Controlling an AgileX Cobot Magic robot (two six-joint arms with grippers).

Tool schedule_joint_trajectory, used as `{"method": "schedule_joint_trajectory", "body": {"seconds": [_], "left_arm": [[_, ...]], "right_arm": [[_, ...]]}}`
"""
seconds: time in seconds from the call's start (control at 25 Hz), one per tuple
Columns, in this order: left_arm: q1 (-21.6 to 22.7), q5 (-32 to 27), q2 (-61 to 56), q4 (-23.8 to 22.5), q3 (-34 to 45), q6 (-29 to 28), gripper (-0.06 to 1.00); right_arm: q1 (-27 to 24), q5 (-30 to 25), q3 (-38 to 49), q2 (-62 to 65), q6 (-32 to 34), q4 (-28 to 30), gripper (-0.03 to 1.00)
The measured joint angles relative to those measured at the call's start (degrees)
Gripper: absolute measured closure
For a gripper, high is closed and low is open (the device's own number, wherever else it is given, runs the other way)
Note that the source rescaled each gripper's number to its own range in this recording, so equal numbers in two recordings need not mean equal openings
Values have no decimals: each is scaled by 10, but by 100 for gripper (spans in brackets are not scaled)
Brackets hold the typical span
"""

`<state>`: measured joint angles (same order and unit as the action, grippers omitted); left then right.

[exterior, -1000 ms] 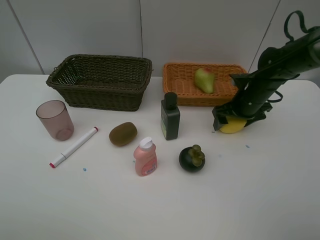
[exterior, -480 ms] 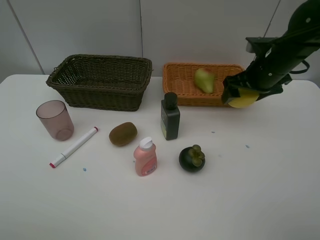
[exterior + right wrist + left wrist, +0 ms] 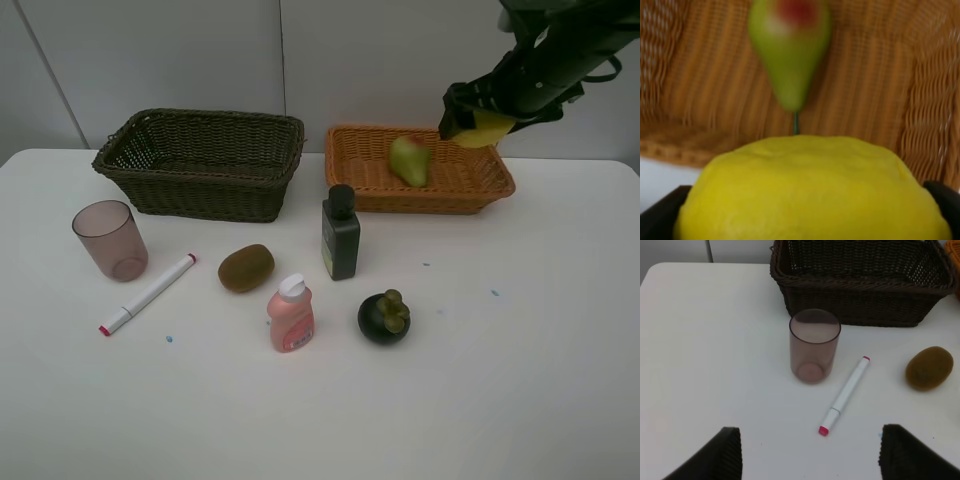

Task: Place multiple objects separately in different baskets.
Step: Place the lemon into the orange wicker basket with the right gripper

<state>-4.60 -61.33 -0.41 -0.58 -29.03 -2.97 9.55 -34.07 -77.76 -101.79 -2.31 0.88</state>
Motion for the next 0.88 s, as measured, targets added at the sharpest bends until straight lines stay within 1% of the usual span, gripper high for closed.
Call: {"method": "schedule_joint_trajectory", "body": {"seconds": [0.2, 0.32, 0.4, 0.6, 0.88], "left_arm": [[0, 0, 0, 0, 0, 0, 20], [0, 0, 0, 0, 0, 0, 20], [0, 0, 0, 0, 0, 0, 20], [0, 0, 0, 0, 0, 0, 20], [0, 0, 0, 0, 0, 0, 20]], "right_arm": [[0, 0, -82, -66, 0, 20, 5], [-10, -1, -122, -108, 0, 25, 5], [-19, -12, -138, -131, 0, 24, 5], [-38, -20, -143, -162, 0, 24, 5], [-39, -29, -144, -194, 0, 20, 5]]}}
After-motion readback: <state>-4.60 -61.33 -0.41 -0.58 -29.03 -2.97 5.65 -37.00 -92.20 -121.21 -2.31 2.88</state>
